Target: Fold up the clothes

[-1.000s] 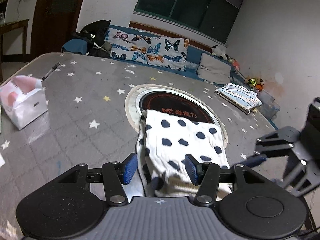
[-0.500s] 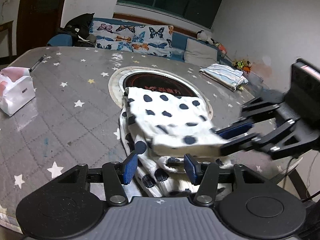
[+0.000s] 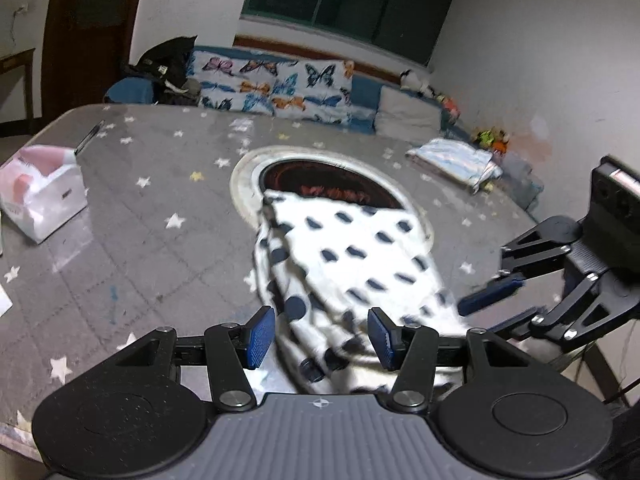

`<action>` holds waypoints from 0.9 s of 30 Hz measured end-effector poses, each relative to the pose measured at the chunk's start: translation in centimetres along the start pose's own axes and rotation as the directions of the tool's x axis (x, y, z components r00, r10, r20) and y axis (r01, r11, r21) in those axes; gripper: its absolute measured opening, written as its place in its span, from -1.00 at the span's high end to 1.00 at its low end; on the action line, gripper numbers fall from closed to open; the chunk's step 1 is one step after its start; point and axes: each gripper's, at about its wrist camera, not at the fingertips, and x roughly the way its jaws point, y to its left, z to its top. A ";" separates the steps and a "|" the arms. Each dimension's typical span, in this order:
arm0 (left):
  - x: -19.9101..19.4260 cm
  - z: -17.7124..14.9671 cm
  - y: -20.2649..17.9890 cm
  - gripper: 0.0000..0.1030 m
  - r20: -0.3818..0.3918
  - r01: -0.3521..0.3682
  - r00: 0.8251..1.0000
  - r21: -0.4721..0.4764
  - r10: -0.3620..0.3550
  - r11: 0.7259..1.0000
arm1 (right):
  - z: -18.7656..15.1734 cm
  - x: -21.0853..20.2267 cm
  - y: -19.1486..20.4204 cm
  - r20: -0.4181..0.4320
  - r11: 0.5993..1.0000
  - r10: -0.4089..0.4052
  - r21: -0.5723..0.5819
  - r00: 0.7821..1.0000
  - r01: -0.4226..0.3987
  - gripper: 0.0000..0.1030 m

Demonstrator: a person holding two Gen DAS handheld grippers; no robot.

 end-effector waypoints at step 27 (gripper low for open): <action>0.7 0.3 -0.6 0.79 -0.023 -0.016 1.000 -0.021 0.015 1.000 | -0.7 1.3 2.7 0.026 0.973 -0.069 -0.218 0.997 0.073 0.43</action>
